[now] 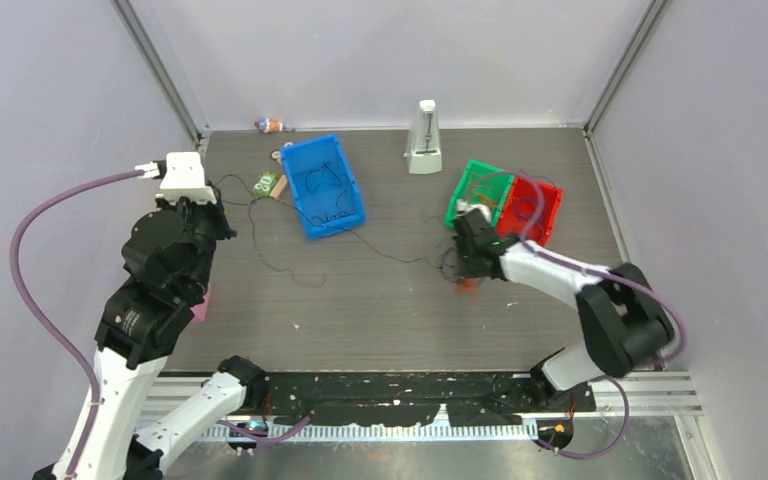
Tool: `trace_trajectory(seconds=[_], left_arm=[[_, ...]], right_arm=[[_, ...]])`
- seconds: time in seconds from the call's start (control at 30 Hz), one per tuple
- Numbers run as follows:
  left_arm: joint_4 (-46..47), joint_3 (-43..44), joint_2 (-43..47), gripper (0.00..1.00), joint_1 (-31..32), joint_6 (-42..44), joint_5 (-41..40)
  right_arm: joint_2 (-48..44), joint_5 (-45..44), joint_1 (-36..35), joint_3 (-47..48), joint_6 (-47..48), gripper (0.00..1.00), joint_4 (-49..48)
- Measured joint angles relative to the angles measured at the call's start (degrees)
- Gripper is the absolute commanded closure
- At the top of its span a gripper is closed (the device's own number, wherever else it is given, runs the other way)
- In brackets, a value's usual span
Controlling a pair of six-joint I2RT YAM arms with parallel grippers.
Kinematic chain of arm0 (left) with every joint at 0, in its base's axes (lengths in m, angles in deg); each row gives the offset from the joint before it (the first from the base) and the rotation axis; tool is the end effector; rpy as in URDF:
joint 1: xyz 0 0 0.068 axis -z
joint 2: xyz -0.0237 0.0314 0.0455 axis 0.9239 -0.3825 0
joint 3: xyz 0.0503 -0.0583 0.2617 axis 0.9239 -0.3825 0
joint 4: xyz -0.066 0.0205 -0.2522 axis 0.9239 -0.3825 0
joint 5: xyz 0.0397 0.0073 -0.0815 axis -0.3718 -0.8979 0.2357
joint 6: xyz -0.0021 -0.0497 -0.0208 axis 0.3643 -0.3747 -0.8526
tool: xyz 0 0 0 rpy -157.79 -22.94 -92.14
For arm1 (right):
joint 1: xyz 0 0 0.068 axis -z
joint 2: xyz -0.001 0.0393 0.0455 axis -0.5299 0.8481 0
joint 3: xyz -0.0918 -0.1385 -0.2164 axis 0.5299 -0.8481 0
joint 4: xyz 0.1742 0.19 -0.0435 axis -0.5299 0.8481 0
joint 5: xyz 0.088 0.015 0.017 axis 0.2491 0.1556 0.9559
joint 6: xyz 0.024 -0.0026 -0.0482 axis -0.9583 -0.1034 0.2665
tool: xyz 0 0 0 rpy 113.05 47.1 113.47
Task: Untangle the cables
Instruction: Untie the cable.
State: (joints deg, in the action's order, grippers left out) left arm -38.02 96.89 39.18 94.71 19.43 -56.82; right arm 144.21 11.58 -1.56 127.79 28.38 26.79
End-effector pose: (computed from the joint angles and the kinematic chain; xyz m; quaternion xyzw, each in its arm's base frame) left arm 0.1075 -0.0363 0.4615 -0.0026 0.7368 0.0101 0.6760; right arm 0.2511 0.1568 0.1712 -0.0880 0.9565 0.0139 0.2777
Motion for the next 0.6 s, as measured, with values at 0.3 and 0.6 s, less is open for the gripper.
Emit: trace_trajectory(seconds=[0.3, 0.6], left_arm=[[0.48, -0.74, -1.79, 1.0, -0.72, -0.74, -5.86], [0.83, -9.81, -7.69, 0.96, -0.7, -9.99, 15.65]], right_arm=[[-23.8, 1.36, 13.81, -11.28, -6.62, 0.94, 1.44], [-28.7, 10.16, 13.86, -11.28, -4.61, 0.95, -0.42]])
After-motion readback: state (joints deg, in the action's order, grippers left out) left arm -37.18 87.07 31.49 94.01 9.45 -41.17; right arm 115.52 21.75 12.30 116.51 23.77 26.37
